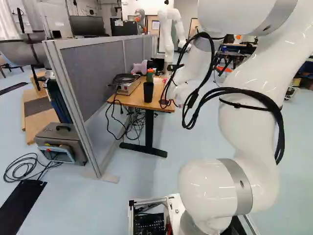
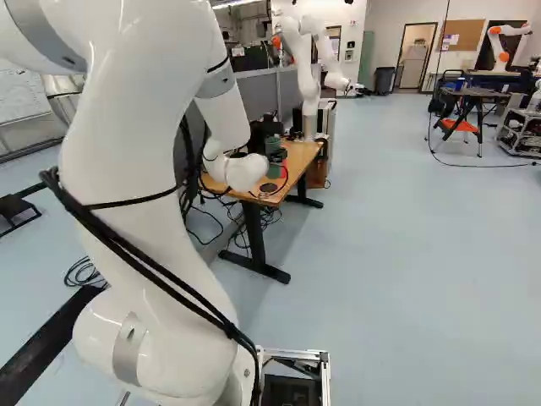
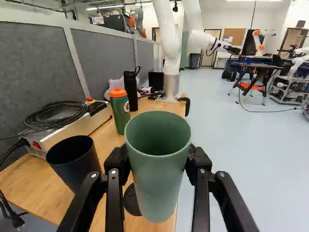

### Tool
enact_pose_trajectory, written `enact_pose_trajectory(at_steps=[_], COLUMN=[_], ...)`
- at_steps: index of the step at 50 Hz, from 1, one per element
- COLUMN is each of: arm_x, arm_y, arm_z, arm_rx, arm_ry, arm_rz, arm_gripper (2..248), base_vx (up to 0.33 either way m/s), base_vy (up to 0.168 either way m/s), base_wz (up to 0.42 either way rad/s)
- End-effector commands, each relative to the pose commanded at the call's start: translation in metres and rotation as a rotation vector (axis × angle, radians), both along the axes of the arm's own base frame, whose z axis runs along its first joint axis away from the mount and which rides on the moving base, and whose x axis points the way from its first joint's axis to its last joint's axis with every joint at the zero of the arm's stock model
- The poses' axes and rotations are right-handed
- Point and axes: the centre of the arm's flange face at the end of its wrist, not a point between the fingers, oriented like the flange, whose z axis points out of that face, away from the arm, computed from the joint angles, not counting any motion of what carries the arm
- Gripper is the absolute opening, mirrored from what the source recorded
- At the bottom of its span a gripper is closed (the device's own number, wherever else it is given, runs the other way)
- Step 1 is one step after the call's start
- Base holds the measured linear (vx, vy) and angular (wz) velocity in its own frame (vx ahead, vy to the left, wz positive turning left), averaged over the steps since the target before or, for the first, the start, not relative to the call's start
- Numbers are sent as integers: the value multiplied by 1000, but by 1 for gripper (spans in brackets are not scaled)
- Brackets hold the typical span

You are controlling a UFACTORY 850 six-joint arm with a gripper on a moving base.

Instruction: Place the green cup on the table

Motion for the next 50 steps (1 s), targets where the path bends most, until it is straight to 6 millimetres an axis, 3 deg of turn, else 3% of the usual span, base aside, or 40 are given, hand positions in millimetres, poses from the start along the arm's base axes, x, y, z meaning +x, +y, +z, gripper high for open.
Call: enact_pose_trajectory(at_steps=[14,34,50], arm_x=[8,35,41], arm_y=[4,12,16], arm_z=[-8,-29,-47], arm_rx=[-4,-5,-3], arm_ry=[-55,-77,-49], arm_rz=[10,27,35], arm_gripper=[126,126,126], base_vx=[0,0,0], base_vy=[0,0,0], base_wz=[0,0,0])
